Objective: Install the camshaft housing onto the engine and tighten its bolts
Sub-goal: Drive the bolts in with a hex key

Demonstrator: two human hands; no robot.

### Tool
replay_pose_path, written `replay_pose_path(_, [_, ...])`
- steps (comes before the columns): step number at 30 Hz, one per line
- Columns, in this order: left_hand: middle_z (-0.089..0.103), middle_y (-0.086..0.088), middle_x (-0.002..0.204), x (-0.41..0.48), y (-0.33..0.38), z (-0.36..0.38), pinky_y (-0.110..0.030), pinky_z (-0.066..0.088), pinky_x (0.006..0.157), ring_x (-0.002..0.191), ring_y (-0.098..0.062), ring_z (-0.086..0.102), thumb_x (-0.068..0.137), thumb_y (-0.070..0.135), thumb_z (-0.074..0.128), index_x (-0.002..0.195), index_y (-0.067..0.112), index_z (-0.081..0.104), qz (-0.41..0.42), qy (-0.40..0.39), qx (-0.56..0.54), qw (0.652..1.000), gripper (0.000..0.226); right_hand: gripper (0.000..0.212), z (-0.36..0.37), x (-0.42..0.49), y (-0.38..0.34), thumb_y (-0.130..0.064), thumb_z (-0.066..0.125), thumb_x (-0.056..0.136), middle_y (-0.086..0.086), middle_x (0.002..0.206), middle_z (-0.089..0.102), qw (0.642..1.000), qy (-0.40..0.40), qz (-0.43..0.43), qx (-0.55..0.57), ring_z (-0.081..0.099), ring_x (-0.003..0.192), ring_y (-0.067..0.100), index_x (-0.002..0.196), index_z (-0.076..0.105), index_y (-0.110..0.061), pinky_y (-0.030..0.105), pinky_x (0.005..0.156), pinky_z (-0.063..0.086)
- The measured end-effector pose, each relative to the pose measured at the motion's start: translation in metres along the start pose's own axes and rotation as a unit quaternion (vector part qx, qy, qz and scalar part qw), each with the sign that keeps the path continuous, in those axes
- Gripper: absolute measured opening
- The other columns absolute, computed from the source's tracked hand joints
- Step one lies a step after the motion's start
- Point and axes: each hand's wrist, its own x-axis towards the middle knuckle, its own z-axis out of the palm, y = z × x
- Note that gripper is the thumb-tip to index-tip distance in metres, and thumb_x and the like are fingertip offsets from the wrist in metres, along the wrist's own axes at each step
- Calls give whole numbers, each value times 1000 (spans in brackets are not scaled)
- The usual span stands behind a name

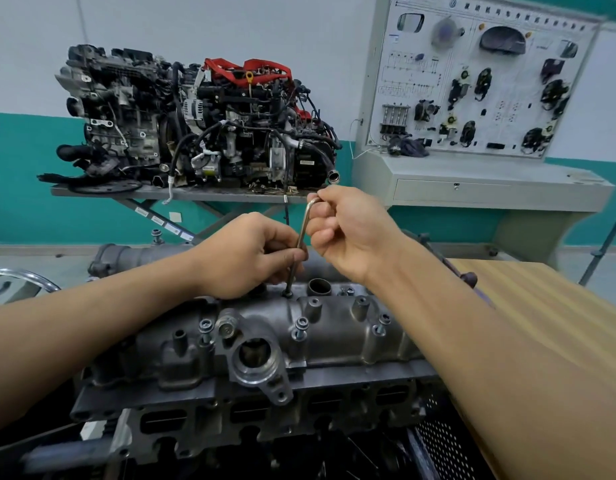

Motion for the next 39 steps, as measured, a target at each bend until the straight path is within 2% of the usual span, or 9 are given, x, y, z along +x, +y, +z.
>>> replay_pose_path(4, [76, -7, 76, -2, 0, -2, -38, 60, 71, 73, -30, 72, 97, 17, 64, 84, 6, 71, 1, -3, -2, 1000, 18, 25, -10, -4, -4, -19, 51, 101, 2, 63, 56, 965, -28, -84, -248, 48, 51, 12, 78, 55, -11, 22, 46, 43])
replay_pose_path(9, [78, 2, 77, -2, 0, -3, -28, 61, 71, 71, -19, 73, 97, 14, 64, 89, 12, 73, -4, -8, -16, 1000, 13, 14, -30, 3, -22, -37, 64, 96, -14, 84, 67, 764, -66, -269, -583, 53, 67, 7, 96, 70, -25, 21, 62, 47])
replay_pose_path(11, [78, 3, 78, -2, 0, -4, -28, 61, 71, 71, -18, 74, 97, 15, 63, 90, 12, 73, -7, -13, -19, 1000, 13, 18, -35, 4, -25, -38, 64, 95, -10, 91, 69, 714, -84, -305, -624, 56, 72, 6, 104, 71, -24, 22, 68, 48])
replay_pose_path(14, [78, 1, 82, -4, 1, -4, -32, 62, 74, 77, -26, 74, 96, 17, 64, 92, 10, 73, -7, -24, -27, 999, 12, 31, -34, 3, -30, -47, 61, 93, 5, 82, 67, 670, -94, -336, -656, 59, 72, 23, 96, 72, -18, 42, 67, 51])
replay_pose_path(19, [78, -3, 81, -5, 1, -5, -37, 62, 74, 77, -31, 73, 95, 18, 65, 92, 8, 74, -9, -21, -32, 999, 14, 41, -30, 0, -30, -48, 61, 92, -7, 50, 43, 644, -76, -368, -666, 39, 51, 10, 67, 59, -15, 30, 53, 36])
replay_pose_path(27, [79, 0, 80, -6, 0, -5, -31, 62, 70, 75, -23, 75, 96, 15, 64, 92, 7, 74, -2, -8, -4, 1000, 13, 53, -16, -13, -5, -41, 65, 88, -6, 45, 36, 633, 65, -396, -662, 35, 49, 11, 53, 37, -14, 30, 51, 34])
replay_pose_path(32, [78, -3, 80, -6, 7, -7, -29, 62, 72, 76, -22, 76, 95, 14, 66, 93, 5, 74, -19, 4, 7, 1000, 13, 47, -14, -16, -21, -48, 67, 88, -11, 43, 47, 666, 11, -335, -666, 41, 46, 10, 59, 59, -12, 33, 55, 45])
replay_pose_path(35, [78, -1, 79, -5, 14, -14, -29, 62, 71, 74, -16, 75, 96, 15, 65, 91, 5, 75, -14, 15, 24, 1000, 15, 43, -5, -14, -33, -54, 65, 88, -16, 43, 49, 649, -29, -330, -684, 45, 45, 7, 62, 68, -19, 18, 48, 36])
replay_pose_path(39, [78, 2, 78, -4, 19, -19, -26, 61, 71, 73, -11, 75, 96, 14, 65, 91, 4, 75, -10, 17, 42, 999, 15, 50, 3, -5, -35, -46, 62, 95, -6, 43, 44, 624, -62, -303, -717, 38, 44, 10, 57, 60, -12, 19, 44, 32])
